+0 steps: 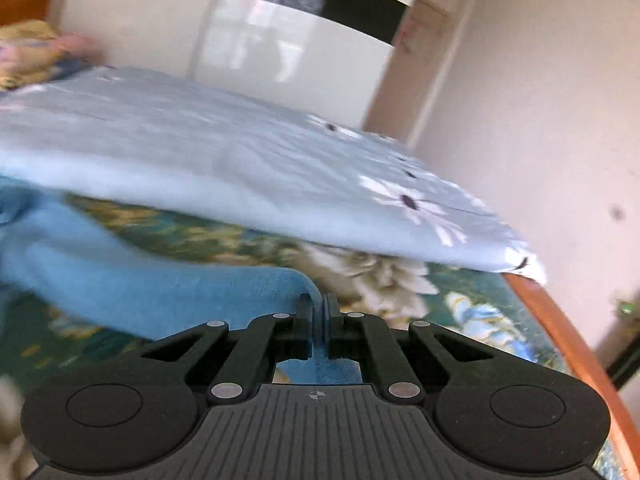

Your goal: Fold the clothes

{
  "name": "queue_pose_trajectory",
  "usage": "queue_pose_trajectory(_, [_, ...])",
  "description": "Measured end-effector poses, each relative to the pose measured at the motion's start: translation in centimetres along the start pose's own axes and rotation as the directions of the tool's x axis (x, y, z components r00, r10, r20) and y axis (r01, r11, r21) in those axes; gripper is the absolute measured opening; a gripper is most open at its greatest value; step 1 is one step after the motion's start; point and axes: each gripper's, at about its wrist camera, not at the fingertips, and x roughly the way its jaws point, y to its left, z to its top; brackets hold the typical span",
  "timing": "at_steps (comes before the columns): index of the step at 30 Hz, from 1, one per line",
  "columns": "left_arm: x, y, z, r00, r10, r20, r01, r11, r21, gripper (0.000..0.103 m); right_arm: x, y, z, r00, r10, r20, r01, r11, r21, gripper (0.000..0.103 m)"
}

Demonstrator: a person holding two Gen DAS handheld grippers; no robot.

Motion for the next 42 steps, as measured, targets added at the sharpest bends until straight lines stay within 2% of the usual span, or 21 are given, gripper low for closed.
queue_pose_trajectory(2, [0.0, 0.5, 0.3, 1.0, 0.013, 0.002, -0.013, 1.0, -0.012, 0.048, 2.8, 0.4, 0.3, 0.997, -0.012, -0.075, 0.015, 0.999, 0.029, 0.005])
queue_pose_trajectory(4, [0.0, 1.0, 0.6, 1.0, 0.025, 0.003, -0.025, 0.999, -0.025, 0.049, 4.2, 0.8, -0.1, 0.989, 0.026, -0.146, -0.018, 0.998, 0.056, 0.006])
queue_pose_trajectory(6, [-0.1, 1.8, 0.9, 0.999, 0.039, 0.01, -0.038, 0.998, -0.04, 0.05, 4.4, 1.2, -0.6, 0.98, 0.079, -0.18, -0.065, 0.995, 0.082, 0.018])
queue_pose_trajectory(8, [-0.3, 2.7, 1.3, 0.998, 0.055, 0.018, -0.054, 0.998, -0.043, 0.054, 1.6, 1.1, -1.4, 0.985, 0.138, -0.103, -0.13, 0.988, 0.082, 0.045])
queue_pose_trajectory(10, [-0.2, 3.7, 1.8, 0.996, 0.091, 0.022, -0.091, 0.995, -0.03, 0.056, -1.8, 0.8, -2.3, 0.979, 0.202, -0.005, -0.201, 0.978, 0.061, 0.053])
queue_pose_trajectory(12, [-0.1, 5.1, 2.3, 0.99, 0.141, 0.011, -0.141, 0.99, -0.029, 0.059, -4.9, 0.6, -3.4, 0.969, 0.238, 0.07, -0.239, 0.971, 0.006, 0.061])
queue_pose_trajectory(13, [0.1, 6.0, 2.3, 0.986, 0.166, -0.003, -0.166, 0.985, -0.034, 0.059, -6.4, 0.7, -4.1, 0.966, 0.24, 0.101, -0.238, 0.971, -0.026, 0.077])
queue_pose_trajectory(14, [0.3, 6.8, 2.4, 0.981, 0.191, -0.018, -0.192, 0.981, -0.039, 0.059, -7.6, 0.8, -4.7, 0.963, 0.239, 0.127, -0.235, 0.971, -0.045, 0.083])
queue_pose_trajectory(17, [1.8, 8.6, 2.0, 0.96, 0.262, -0.096, -0.265, 0.964, -0.015, 0.056, -9.2, 2.1, -6.1, 0.942, 0.317, 0.108, -0.309, 0.947, -0.085, 0.083])
queue_pose_trajectory(20, [2.9, 8.9, 2.2, 0.962, 0.259, -0.085, -0.259, 0.966, 0.021, 0.054, -9.5, 4.8, -6.9, 0.926, 0.374, 0.061, -0.363, 0.922, -0.133, 0.083])
queue_pose_trajectory(22, [3.8, 8.7, 2.7, 0.962, 0.259, -0.089, -0.255, 0.966, 0.052, 0.046, -10.1, 6.7, -6.9, 0.924, 0.38, 0.053, -0.368, 0.917, -0.155, 0.083])
queue_pose_trajectory(24, [4.6, 8.8, 3.2, 0.961, 0.262, -0.085, -0.258, 0.964, 0.059, 0.02, -11.1, 8.0, -6.4, 0.918, 0.393, 0.053, -0.381, 0.911, -0.157, 0.083])
queue_pose_trajectory(26, [5.1, 9.5, 4.2, 0.962, 0.263, -0.074, -0.261, 0.965, 0.036, 0.004, -11.8, 8.8, -5.9, 0.909, 0.414, 0.054, -0.402, 0.902, -0.156, 0.083])
queue_pose_trajectory(29, [4.8, 11.9, 6.5, 0.955, 0.297, -0.012, -0.297, 0.953, -0.058, 0.004, -12.3, 9.4, -5.2, 0.907, 0.416, 0.064, -0.401, 0.9, -0.172, 0.083])
queue_pose_trajectory(30, [4.7, 13.1, 7.6, 0.947, 0.323, 0.009, -0.32, 0.943, -0.094, 0.004, -12.3, 9.6, -5.0, 0.909, 0.412, 0.064, -0.396, 0.902, -0.173, 0.083])
queue_pose_trajectory(33, [4.7, 17.5, 11.0, 0.902, 0.426, 0.065, -0.407, 0.892, -0.195, 0.004, -11.8, 9.8, -4.6, 0.914, 0.404, 0.05, -0.393, 0.907, -0.151, 0.083])
queue_pose_trajectory(36, [5.8, 21.6, 13.7, 0.836, 0.548, 0.039, -0.521, 0.813, -0.258, 0.005, -10.9, 10.4, -4.0, 0.911, 0.413, 0.019, -0.408, 0.906, -0.113, 0.083])
queue_pose_trajectory(37, [6.1, 22.8, 14.2, 0.829, 0.558, 0.018, -0.532, 0.799, -0.28, 0.005, -10.6, 10.7, -3.7, 0.911, 0.412, 0.01, -0.409, 0.907, -0.104, 0.083])
queue_pose_trajectory(39, [6.4, 24.4, 14.8, 0.834, 0.552, -0.012, -0.525, 0.787, -0.323, 0.005, -10.3, 11.6, -3.2, 0.908, 0.418, 0.007, -0.416, 0.904, -0.1, 0.083])
queue_pose_trajectory(40, [6.4, 24.4, 14.7, 0.847, 0.532, -0.01, -0.505, 0.797, -0.332, 0.006, -10.1, 12.2, -2.9, 0.905, 0.425, 0.009, -0.422, 0.9, -0.105, 0.083])
queue_pose_trajectory(42, [6.6, 23.8, 14.3, 0.88, 0.475, 0.001, -0.447, 0.829, -0.335, 0.017, -9.5, 13.5, -2.0, 0.9, 0.436, 0.016, -0.431, 0.894, -0.123, 0.083])
